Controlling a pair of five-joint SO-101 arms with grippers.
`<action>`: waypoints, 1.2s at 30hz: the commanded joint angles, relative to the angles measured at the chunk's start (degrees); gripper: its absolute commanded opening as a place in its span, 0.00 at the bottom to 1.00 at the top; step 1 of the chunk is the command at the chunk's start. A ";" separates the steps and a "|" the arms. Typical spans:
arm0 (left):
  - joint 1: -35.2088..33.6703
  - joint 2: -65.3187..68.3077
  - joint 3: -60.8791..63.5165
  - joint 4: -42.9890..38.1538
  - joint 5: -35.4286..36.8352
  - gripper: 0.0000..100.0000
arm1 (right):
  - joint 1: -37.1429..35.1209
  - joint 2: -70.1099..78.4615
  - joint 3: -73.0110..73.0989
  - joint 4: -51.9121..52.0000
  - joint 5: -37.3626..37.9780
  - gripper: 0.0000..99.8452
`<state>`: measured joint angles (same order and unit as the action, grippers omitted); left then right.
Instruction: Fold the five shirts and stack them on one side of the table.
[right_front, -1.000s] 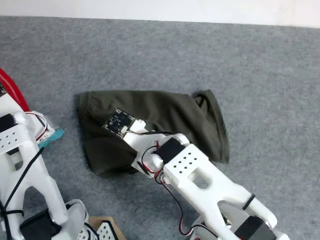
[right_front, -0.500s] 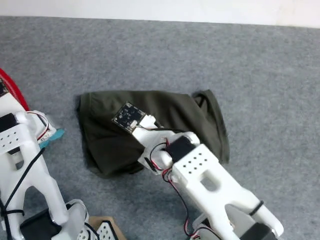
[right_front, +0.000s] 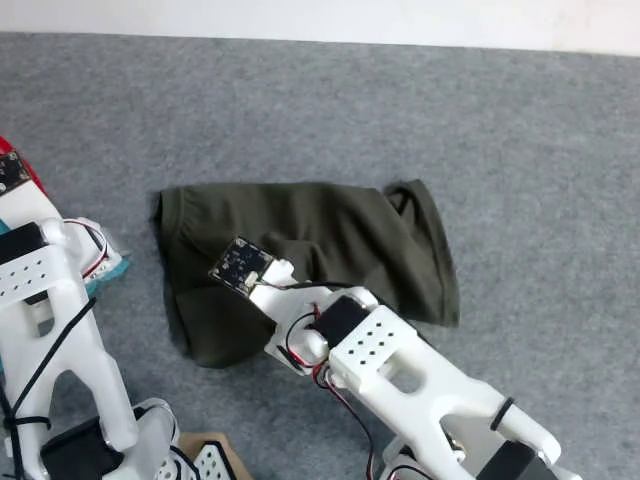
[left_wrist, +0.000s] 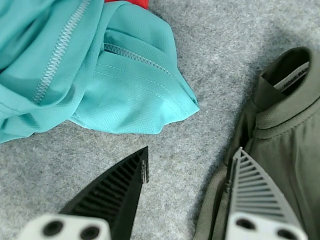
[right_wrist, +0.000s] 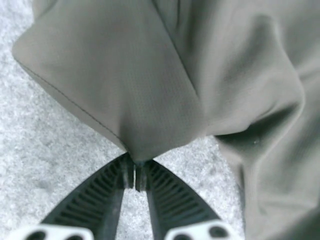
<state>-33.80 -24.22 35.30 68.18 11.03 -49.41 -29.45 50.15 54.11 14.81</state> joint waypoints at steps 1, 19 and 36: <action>1.10 -0.13 -0.22 -0.44 0.35 0.26 | -1.01 -0.92 -0.40 -1.01 -0.70 0.08; -6.29 -0.13 -0.57 -2.81 3.87 0.27 | -14.20 5.05 -5.32 -6.11 -0.26 0.24; -23.52 -0.04 -5.05 -6.24 7.38 0.26 | -15.69 22.29 -14.99 -9.80 -0.26 0.24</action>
<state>-53.85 -24.22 32.84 64.22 17.80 -63.56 -6.68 38.02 44.70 14.81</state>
